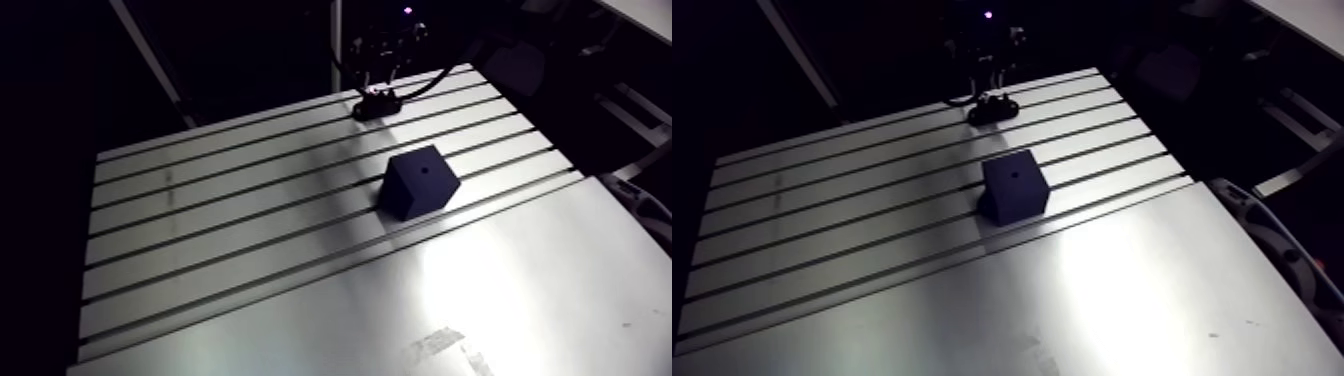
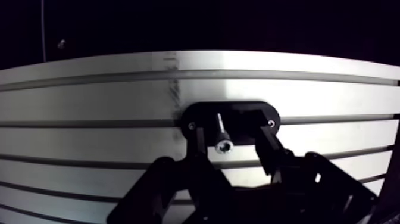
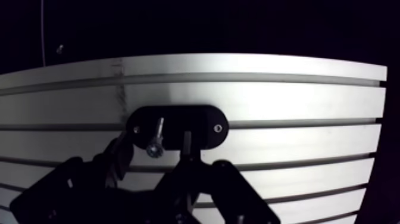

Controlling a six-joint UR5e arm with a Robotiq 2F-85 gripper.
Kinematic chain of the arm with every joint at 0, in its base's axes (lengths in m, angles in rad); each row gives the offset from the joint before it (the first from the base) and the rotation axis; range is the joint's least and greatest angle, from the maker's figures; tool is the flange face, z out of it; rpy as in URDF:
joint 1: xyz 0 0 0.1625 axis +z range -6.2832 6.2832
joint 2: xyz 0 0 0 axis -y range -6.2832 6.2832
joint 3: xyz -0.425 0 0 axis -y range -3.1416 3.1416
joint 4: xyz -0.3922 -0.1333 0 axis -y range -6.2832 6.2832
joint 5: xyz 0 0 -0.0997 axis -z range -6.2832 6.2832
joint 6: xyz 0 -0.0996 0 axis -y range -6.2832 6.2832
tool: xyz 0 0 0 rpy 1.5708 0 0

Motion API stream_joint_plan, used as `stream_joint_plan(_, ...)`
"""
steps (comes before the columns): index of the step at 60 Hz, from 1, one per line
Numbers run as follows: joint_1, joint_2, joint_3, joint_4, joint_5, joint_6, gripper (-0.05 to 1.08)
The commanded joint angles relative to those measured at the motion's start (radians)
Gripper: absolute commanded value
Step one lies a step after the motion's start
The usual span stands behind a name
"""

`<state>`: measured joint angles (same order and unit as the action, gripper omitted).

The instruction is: Pick up the M10 bolt and insert it into the hole until fully seated.

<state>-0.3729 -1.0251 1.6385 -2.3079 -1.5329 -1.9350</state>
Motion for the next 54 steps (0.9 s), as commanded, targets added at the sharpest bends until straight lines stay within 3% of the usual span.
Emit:
stream_joint_plan(1, 0.0, 0.009, 0.001, 0.0, 0.0, 0.001, 0.46)
stream_joint_plan(27, 0.0, 0.021, -0.001, -0.001, 0.0, 0.003, 0.51)
stream_joint_plan(54, 0.001, 0.022, -0.004, 0.0, 0.003, 0.006, 0.65)
